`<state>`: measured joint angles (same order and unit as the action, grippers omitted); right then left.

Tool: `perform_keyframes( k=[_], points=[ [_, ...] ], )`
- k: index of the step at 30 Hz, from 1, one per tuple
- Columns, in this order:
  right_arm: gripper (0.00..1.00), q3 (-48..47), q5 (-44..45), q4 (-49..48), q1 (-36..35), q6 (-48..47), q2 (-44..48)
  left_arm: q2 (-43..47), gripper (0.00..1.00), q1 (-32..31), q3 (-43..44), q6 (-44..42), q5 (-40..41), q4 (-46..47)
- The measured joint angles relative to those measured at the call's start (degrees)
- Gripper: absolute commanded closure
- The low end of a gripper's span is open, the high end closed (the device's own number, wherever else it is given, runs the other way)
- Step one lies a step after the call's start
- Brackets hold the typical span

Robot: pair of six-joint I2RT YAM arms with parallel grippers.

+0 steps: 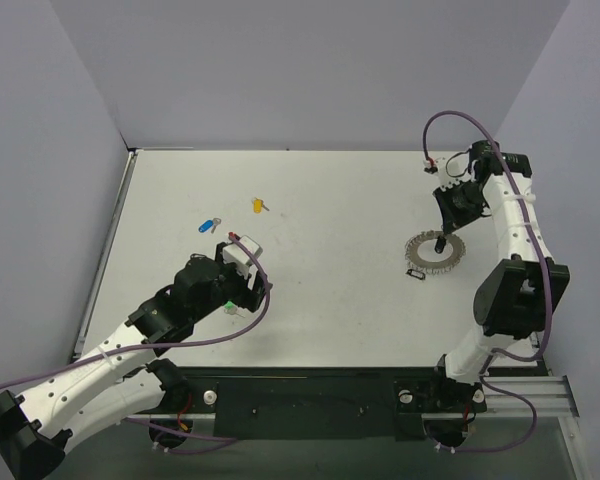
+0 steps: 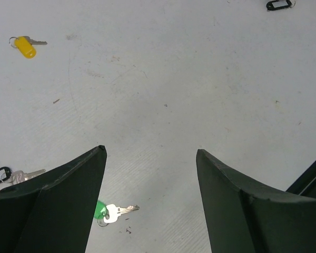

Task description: Put the keys on the keyring

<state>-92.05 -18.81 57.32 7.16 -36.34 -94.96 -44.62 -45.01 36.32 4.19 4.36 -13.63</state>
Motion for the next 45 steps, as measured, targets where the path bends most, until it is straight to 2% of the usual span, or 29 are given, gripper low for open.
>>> perform_keyframes(
  k=[10,18,25,31,34,38,42,45],
  points=[
    [1.0,-13.8,3.4,-4.2,-0.1,4.7,-17.4,0.6,0.2,0.0,-0.5,-0.4,0.9,0.0],
    [0.96,-25.3,7.1,-7.3,-0.4,9.0,-29.4,0.7,0.2,0.0,-1.2,-0.6,1.6,0.1],
    [0.89,-28.3,10.1,-9.0,-1.4,10.8,-34.2,0.7,0.2,0.0,-1.3,-0.9,1.9,0.1],
    [0.87,-28.9,11.6,-10.4,-3.3,11.2,-34.6,0.8,0.2,0.0,-1.4,-1.0,1.9,0.2],
    [0.85,-27.4,10.8,-11.5,-3.8,11.3,-33.7,1.6,0.18,0.0,-1.8,-1.0,2.0,0.3],
    [0.77,-17.5,6.8,-13.4,-3.5,11.5,-25.9,2.9,0.1,0.1,-1.9,-0.3,2.1,0.3],
    [0.6,-3.6,1.6,-16.3,-2.6,12.3,-10.9,4.2,0.05,1.8,-1.9,2.3,1.6,1.0],
    [0.45,6.2,-1.2,-19.4,-1.8,12.7,2.7,4.2,0.05,7.0,-1.9,7.0,-1.5,2.8]
  ],
)
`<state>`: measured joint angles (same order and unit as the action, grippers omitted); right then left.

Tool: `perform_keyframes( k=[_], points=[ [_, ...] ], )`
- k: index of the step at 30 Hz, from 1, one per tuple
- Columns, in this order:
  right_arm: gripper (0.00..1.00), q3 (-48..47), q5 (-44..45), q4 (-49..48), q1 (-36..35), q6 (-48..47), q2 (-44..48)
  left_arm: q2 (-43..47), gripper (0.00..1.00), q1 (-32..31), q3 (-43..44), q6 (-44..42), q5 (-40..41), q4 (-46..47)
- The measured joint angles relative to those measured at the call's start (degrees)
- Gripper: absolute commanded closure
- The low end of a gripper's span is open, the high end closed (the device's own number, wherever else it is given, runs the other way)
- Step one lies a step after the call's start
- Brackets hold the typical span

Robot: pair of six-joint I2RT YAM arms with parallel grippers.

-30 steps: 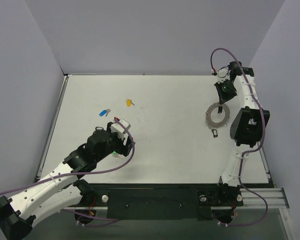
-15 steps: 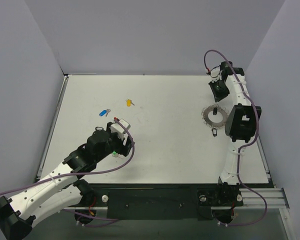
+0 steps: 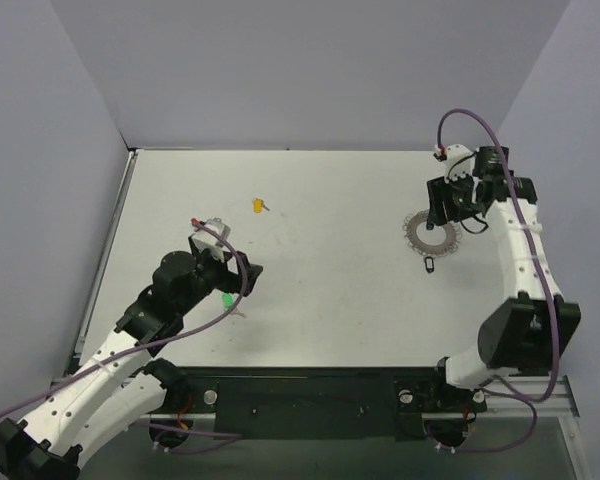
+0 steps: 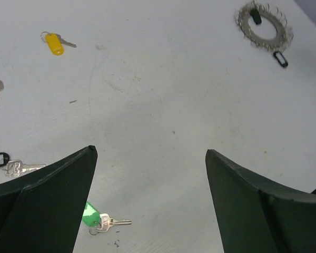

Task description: Put the keys on the keyring

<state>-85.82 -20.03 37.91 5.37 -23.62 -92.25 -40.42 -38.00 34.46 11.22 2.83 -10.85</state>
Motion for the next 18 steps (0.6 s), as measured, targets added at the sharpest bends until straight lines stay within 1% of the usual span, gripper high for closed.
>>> perform_keyframes(
  k=[1,4,5,6,7,9,12,15,18],
  points=[
    [0.42,3.0,-1.1,-0.8,0.6,0.1,4.8,-0.3,0.05,2.6,0.1,2.1,-2.0,0.7],
    [0.31,10.1,-4.9,-3.1,2.8,0.8,17.9,-2.3,0.05,13.8,1.7,9.7,-7.2,1.6],
    [0.27,12.3,-6.6,-3.7,4.4,1.2,22.0,-3.0,0.05,17.2,2.4,11.9,-8.8,1.7],
    [0.2,14.2,-8.4,-4.1,6.4,1.8,26.0,-3.3,0.05,20.0,3.3,13.8,-10.2,1.6],
    [0.2,15.8,-10.3,-4.3,8.8,2.7,29.3,-3.5,0.05,22.1,4.1,15.0,-11.1,1.4],
    [0.18,17.9,-13.6,-4.6,13.5,5.4,34.6,-3.5,0.05,24.0,6.2,16.0,-12.4,0.3],
    [0.17,19.8,-15.9,-4.8,18.5,10.3,39.5,-3.2,0.05,24.3,9.6,16.0,-13.6,-2.5],
    [0.16,21.5,-15.8,-5.0,20.8,16.0,44.1,-1.6,0.05,24.3,11.6,15.3,-14.3,-5.4],
    [0.16,22.2,-13.4,-5.4,20.9,22.1,48.1,1.0,0.05,24.3,12.0,14.9,-14.7,-8.3]
  ],
)
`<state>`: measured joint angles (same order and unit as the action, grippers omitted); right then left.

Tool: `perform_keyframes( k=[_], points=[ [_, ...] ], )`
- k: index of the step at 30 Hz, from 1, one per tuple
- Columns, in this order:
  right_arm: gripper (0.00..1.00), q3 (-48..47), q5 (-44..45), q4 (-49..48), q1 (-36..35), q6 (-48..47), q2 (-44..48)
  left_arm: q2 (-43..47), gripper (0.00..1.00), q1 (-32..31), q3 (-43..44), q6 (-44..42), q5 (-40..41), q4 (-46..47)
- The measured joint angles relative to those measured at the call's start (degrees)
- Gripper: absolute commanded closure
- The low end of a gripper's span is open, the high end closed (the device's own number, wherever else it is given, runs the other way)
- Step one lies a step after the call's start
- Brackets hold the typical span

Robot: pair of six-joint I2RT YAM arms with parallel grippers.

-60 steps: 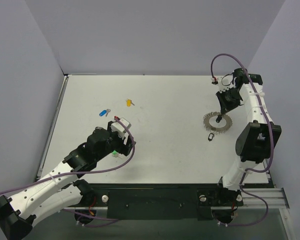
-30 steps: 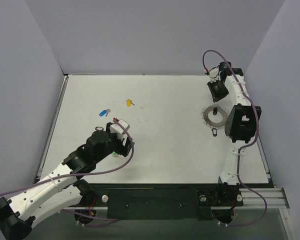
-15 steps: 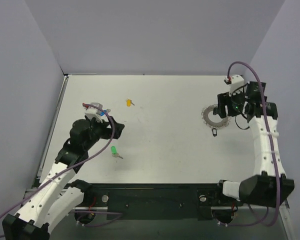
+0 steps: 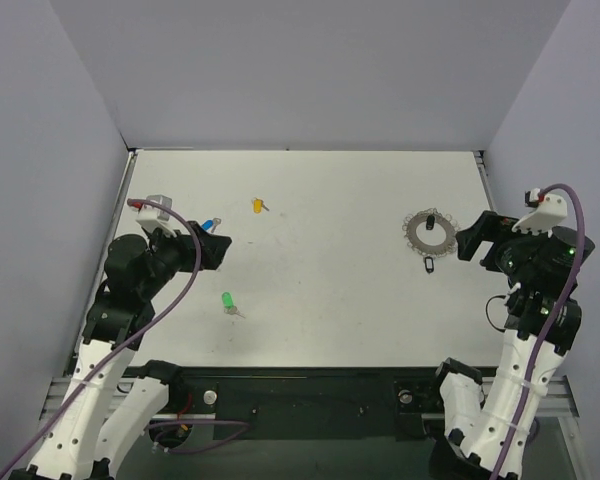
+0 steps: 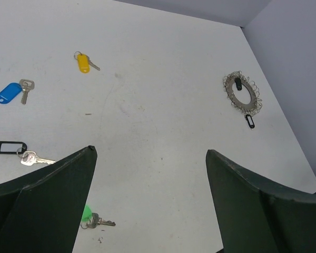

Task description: Put the keys on the keyring

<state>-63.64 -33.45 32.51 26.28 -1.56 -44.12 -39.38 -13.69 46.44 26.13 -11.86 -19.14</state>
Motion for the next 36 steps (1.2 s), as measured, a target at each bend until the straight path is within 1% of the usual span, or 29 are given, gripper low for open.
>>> perform_keyframes(
  k=[5,10,20,36],
  points=[
    [0.15,-0.4,4.0,-0.3,0.0,7.1,3.4,2.9,0.05,0.0,1.3,-0.5,-0.4,-4.5],
    [0.14,-0.5,6.5,-0.3,0.0,10.0,3.5,4.8,0.05,0.0,2.5,-1.1,-0.4,-7.0],
    [0.13,-0.5,9.7,-0.5,0.0,10.7,5.0,6.4,0.05,0.0,2.7,-1.4,-0.3,-9.9],
    [0.12,1.7,10.1,-1.5,0.0,13.1,5.0,8.7,0.05,0.0,2.6,-1.4,0.3,-10.4]
  ],
)
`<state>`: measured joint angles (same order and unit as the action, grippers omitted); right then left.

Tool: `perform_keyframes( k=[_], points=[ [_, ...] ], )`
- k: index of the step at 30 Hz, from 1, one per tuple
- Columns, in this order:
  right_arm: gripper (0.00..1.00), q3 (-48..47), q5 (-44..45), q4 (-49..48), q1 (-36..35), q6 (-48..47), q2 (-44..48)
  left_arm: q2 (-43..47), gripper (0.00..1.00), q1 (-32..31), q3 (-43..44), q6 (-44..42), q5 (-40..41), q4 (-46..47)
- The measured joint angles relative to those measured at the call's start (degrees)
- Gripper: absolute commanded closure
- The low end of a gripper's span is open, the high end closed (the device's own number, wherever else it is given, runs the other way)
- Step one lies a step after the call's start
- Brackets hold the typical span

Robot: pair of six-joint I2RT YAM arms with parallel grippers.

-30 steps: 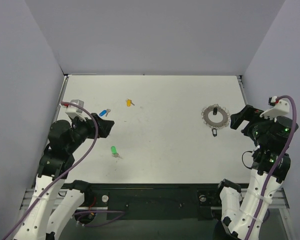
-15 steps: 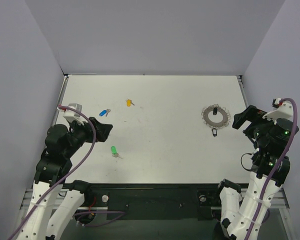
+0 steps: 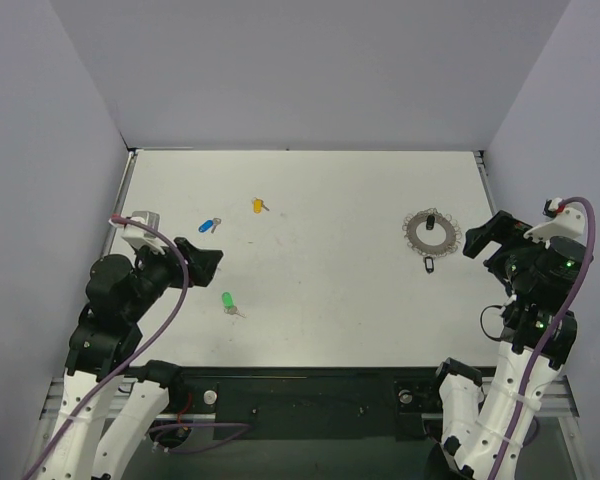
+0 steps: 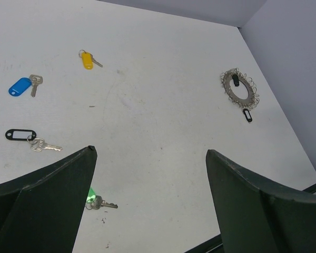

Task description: Put the keys on the keyring

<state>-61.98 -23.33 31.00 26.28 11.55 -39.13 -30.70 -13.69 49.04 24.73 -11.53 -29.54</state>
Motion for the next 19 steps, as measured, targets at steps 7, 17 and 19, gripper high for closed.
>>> perform_keyframes(
  k=[7,17,19],
  points=[
    [0.12,0.4,0.1,-0.4,0.0,0.5,0.0,1.4,0.04,0.0,-2.0,0.0,0.8,0.0],
    [0.12,1.6,2.1,-0.5,0.0,0.7,0.0,4.7,0.03,0.0,-3.9,0.2,3.1,0.0],
    [0.12,1.6,2.5,-0.5,0.0,0.9,0.0,4.9,0.03,0.0,-4.1,0.4,3.4,0.1]
  ],
)
